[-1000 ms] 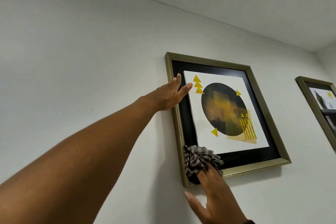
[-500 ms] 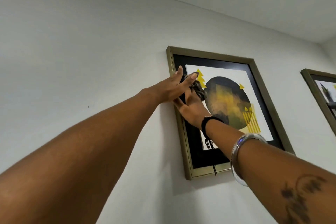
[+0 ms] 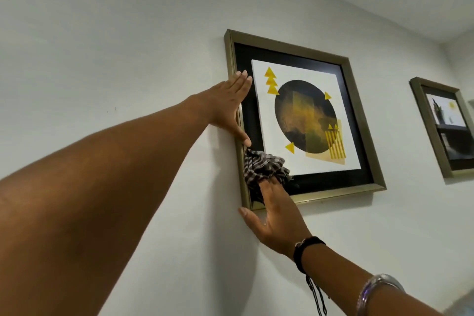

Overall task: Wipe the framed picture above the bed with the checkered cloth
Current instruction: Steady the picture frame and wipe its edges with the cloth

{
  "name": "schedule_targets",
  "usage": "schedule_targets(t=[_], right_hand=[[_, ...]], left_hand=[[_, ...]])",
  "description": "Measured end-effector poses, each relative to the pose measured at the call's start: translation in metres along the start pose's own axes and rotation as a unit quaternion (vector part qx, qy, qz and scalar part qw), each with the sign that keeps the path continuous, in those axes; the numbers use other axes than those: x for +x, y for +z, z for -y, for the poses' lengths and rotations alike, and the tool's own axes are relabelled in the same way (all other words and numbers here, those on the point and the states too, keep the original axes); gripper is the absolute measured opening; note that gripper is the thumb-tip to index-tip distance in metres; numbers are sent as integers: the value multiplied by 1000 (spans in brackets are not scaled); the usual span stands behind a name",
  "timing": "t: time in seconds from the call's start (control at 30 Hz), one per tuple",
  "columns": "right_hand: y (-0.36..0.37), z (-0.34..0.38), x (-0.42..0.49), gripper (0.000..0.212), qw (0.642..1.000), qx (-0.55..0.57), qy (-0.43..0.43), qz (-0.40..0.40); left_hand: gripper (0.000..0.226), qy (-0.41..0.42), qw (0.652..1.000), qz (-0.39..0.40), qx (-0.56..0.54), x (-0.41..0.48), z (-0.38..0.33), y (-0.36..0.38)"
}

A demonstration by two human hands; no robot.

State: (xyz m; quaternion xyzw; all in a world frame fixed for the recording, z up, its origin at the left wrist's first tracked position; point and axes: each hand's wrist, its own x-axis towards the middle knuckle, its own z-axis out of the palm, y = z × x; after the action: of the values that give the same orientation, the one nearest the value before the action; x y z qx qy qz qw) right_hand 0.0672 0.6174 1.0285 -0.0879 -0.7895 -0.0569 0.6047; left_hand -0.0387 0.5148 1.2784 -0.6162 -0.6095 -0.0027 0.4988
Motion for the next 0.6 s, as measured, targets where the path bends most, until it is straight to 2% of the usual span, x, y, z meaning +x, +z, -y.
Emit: schedule_targets(t=[0.17, 0.27, 0.43, 0.53, 0.6], right_hand=[[-14, -25, -32, 54, 990, -97, -95, 25], [-28, -55, -44, 53, 988, -127, -81, 21], [-51, -113, -45, 59, 981, -133, 136, -30], [-64, -141, -24, 69, 953, -63, 293, -48], [-67, -152, -6, 77, 928, -35, 366, -59]], left_hand=[[165, -21, 1000, 6, -9, 0, 0, -3], [167, -29, 999, 9, -14, 2, 0, -3], [164, -32, 999, 5, -14, 4, 0, -3], [163, -30, 999, 2, -14, 6, -1, -3], [163, -30, 999, 1, -13, 6, -1, -1]])
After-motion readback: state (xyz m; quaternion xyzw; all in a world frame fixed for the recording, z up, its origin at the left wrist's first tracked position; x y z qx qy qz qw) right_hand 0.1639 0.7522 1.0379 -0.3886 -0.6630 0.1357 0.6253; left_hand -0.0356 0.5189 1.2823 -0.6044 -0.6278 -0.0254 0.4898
